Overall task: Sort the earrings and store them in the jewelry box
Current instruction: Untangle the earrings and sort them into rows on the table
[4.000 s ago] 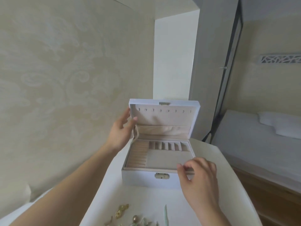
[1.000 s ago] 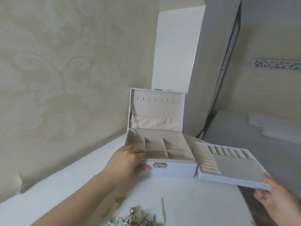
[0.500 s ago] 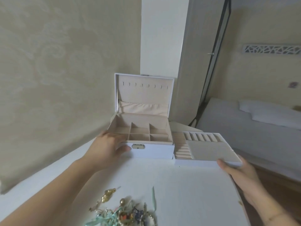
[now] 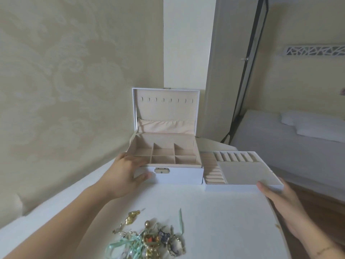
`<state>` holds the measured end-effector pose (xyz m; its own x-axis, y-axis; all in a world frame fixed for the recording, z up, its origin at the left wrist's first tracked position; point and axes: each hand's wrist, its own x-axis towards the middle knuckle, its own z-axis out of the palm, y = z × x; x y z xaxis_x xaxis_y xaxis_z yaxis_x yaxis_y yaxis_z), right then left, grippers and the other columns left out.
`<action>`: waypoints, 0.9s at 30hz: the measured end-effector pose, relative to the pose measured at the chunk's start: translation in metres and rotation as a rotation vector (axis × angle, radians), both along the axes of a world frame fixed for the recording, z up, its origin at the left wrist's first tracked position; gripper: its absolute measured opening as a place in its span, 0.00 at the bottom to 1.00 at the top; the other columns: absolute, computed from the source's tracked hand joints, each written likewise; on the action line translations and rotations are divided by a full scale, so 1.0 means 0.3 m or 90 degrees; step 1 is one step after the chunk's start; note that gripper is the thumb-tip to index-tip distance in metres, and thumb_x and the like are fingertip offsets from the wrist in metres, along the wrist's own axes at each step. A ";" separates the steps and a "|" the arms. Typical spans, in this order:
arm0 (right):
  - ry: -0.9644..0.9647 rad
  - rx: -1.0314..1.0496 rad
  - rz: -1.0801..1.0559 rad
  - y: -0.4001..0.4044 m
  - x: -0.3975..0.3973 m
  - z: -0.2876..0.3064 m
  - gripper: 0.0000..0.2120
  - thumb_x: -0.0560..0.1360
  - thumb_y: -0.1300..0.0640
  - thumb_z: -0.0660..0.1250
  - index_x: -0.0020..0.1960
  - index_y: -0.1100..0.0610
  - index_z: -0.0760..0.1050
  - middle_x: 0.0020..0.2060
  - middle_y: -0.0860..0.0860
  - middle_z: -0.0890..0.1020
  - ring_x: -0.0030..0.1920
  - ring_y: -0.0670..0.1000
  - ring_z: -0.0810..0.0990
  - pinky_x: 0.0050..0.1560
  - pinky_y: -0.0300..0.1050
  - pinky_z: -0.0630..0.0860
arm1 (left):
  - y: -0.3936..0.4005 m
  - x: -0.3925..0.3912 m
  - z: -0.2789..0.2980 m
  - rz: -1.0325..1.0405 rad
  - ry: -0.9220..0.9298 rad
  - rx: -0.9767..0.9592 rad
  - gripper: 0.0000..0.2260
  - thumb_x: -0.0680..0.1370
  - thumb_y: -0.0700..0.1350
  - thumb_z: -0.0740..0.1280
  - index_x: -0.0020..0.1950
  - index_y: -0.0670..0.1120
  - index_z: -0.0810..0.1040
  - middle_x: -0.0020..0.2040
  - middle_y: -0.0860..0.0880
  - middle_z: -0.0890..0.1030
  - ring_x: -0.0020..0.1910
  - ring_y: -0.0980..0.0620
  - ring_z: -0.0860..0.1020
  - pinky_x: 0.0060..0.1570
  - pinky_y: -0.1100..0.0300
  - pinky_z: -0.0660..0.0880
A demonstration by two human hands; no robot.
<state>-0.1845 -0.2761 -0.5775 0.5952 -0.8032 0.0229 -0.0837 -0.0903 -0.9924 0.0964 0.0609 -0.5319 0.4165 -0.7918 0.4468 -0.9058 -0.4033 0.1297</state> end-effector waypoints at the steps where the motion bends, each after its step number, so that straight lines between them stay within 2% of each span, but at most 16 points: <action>1: 0.004 0.001 0.008 0.004 -0.004 -0.002 0.43 0.53 0.35 0.80 0.63 0.51 0.75 0.51 0.49 0.85 0.52 0.52 0.84 0.43 0.47 0.79 | 0.004 -0.005 -0.001 -0.001 -0.002 -0.007 0.18 0.76 0.63 0.57 0.45 0.51 0.76 0.35 0.56 0.75 0.40 0.50 0.75 0.50 0.57 0.68; 3: 0.008 0.004 0.011 0.011 -0.006 -0.008 0.45 0.53 0.35 0.80 0.66 0.49 0.72 0.54 0.50 0.84 0.53 0.53 0.84 0.48 0.50 0.79 | 0.019 -0.012 -0.011 0.020 -0.024 -0.026 0.20 0.75 0.63 0.59 0.55 0.52 0.79 0.46 0.57 0.79 0.48 0.50 0.76 0.54 0.55 0.69; 5: 0.008 -0.007 -0.020 0.021 -0.005 -0.011 0.48 0.56 0.39 0.80 0.72 0.44 0.64 0.62 0.51 0.79 0.59 0.55 0.80 0.55 0.54 0.77 | 0.041 -0.018 -0.019 0.045 -0.043 -0.038 0.20 0.74 0.62 0.61 0.61 0.54 0.78 0.56 0.55 0.79 0.56 0.48 0.75 0.59 0.52 0.70; 8: 0.038 -0.027 -0.058 0.036 -0.005 -0.004 0.53 0.57 0.42 0.79 0.74 0.38 0.53 0.70 0.52 0.71 0.66 0.57 0.73 0.63 0.58 0.72 | 0.083 -0.050 -0.020 0.045 -0.021 -0.053 0.23 0.75 0.60 0.62 0.68 0.55 0.72 0.68 0.51 0.72 0.65 0.45 0.70 0.64 0.46 0.70; 10: 0.054 -0.032 -0.057 0.047 -0.008 0.002 0.53 0.60 0.45 0.79 0.75 0.39 0.51 0.73 0.52 0.67 0.69 0.57 0.70 0.64 0.59 0.70 | 0.118 -0.085 -0.020 0.065 0.040 -0.091 0.26 0.75 0.61 0.62 0.71 0.56 0.68 0.74 0.52 0.66 0.69 0.46 0.65 0.66 0.49 0.66; 12: 0.071 -0.042 -0.065 0.060 -0.012 0.013 0.52 0.63 0.46 0.79 0.77 0.42 0.49 0.74 0.52 0.64 0.71 0.56 0.67 0.66 0.58 0.68 | 0.155 -0.137 -0.023 0.090 0.134 -0.153 0.27 0.74 0.63 0.60 0.72 0.58 0.66 0.75 0.54 0.63 0.70 0.51 0.62 0.68 0.54 0.62; 14: 0.081 -0.083 -0.123 0.093 -0.028 0.038 0.54 0.62 0.39 0.78 0.77 0.45 0.49 0.75 0.53 0.63 0.72 0.56 0.65 0.67 0.59 0.65 | 0.183 -0.201 -0.025 0.113 0.205 -0.215 0.27 0.74 0.65 0.59 0.71 0.59 0.68 0.73 0.57 0.64 0.72 0.54 0.62 0.69 0.56 0.61; 15: 0.095 -0.130 -0.176 0.119 -0.042 0.057 0.53 0.61 0.34 0.74 0.77 0.46 0.50 0.74 0.53 0.64 0.73 0.57 0.64 0.67 0.60 0.64 | 0.194 -0.237 -0.024 0.118 0.236 -0.239 0.26 0.73 0.66 0.59 0.69 0.59 0.69 0.72 0.59 0.65 0.71 0.56 0.63 0.70 0.57 0.61; 16: 0.104 -0.195 -0.230 0.153 -0.058 0.077 0.49 0.61 0.32 0.68 0.76 0.47 0.53 0.73 0.54 0.65 0.73 0.58 0.64 0.67 0.62 0.64 | 0.204 -0.273 -0.025 0.112 0.271 -0.251 0.25 0.73 0.67 0.59 0.67 0.60 0.71 0.70 0.61 0.67 0.71 0.58 0.64 0.70 0.57 0.62; 18: 0.037 -0.341 -0.292 0.247 -0.077 0.120 0.37 0.67 0.37 0.63 0.72 0.46 0.60 0.70 0.52 0.69 0.71 0.58 0.66 0.67 0.63 0.66 | 0.222 -0.331 -0.033 0.067 0.347 -0.219 0.23 0.73 0.68 0.59 0.65 0.61 0.72 0.66 0.66 0.69 0.68 0.64 0.67 0.70 0.58 0.64; 19: -0.022 -0.407 -0.255 0.308 -0.065 0.146 0.29 0.69 0.42 0.63 0.69 0.46 0.65 0.67 0.50 0.72 0.68 0.56 0.69 0.67 0.58 0.68 | 0.228 -0.352 -0.040 0.036 0.384 -0.179 0.24 0.73 0.69 0.59 0.65 0.61 0.72 0.66 0.68 0.70 0.68 0.65 0.67 0.71 0.57 0.64; 21: -0.065 -0.472 -0.001 0.442 -0.014 0.190 0.17 0.72 0.55 0.65 0.60 0.43 0.74 0.60 0.42 0.77 0.63 0.45 0.74 0.65 0.44 0.70 | 0.241 -0.386 -0.054 -0.032 0.468 -0.122 0.25 0.73 0.72 0.58 0.66 0.63 0.72 0.67 0.67 0.71 0.70 0.64 0.67 0.72 0.53 0.64; 23: 0.057 -0.478 0.321 0.559 0.054 0.186 0.28 0.72 0.69 0.62 0.55 0.36 0.74 0.61 0.34 0.75 0.64 0.34 0.69 0.69 0.38 0.65 | 0.257 -0.405 -0.053 -0.083 0.518 -0.112 0.26 0.73 0.74 0.57 0.66 0.64 0.72 0.69 0.64 0.72 0.72 0.62 0.66 0.73 0.52 0.63; 24: 0.115 -0.505 0.405 0.596 0.087 0.162 0.32 0.71 0.72 0.59 0.54 0.34 0.74 0.63 0.33 0.73 0.67 0.32 0.65 0.71 0.36 0.61 | 0.264 -0.414 -0.045 -0.115 0.521 -0.110 0.26 0.74 0.72 0.58 0.67 0.63 0.73 0.70 0.62 0.71 0.73 0.60 0.65 0.73 0.52 0.62; 25: 0.137 -0.538 0.429 0.611 0.118 0.127 0.33 0.70 0.72 0.58 0.54 0.34 0.75 0.64 0.33 0.71 0.68 0.32 0.63 0.72 0.35 0.58 | 0.272 -0.421 -0.040 -0.153 0.504 -0.097 0.25 0.76 0.70 0.58 0.69 0.60 0.74 0.72 0.60 0.71 0.74 0.58 0.65 0.73 0.53 0.62; 27: 0.148 -0.550 0.401 0.610 0.147 0.074 0.29 0.72 0.70 0.57 0.59 0.39 0.77 0.65 0.34 0.70 0.70 0.34 0.62 0.72 0.33 0.56 | 0.279 -0.432 -0.038 -0.221 0.392 -0.034 0.27 0.78 0.66 0.60 0.71 0.52 0.73 0.74 0.55 0.69 0.75 0.57 0.63 0.73 0.59 0.60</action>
<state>-0.1405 -0.0932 -0.5554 0.9562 -0.1203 0.2667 0.0446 -0.8411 -0.5391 -0.0332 0.1446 -0.5434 0.3344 -0.9077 0.2534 -0.7362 -0.0837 0.6716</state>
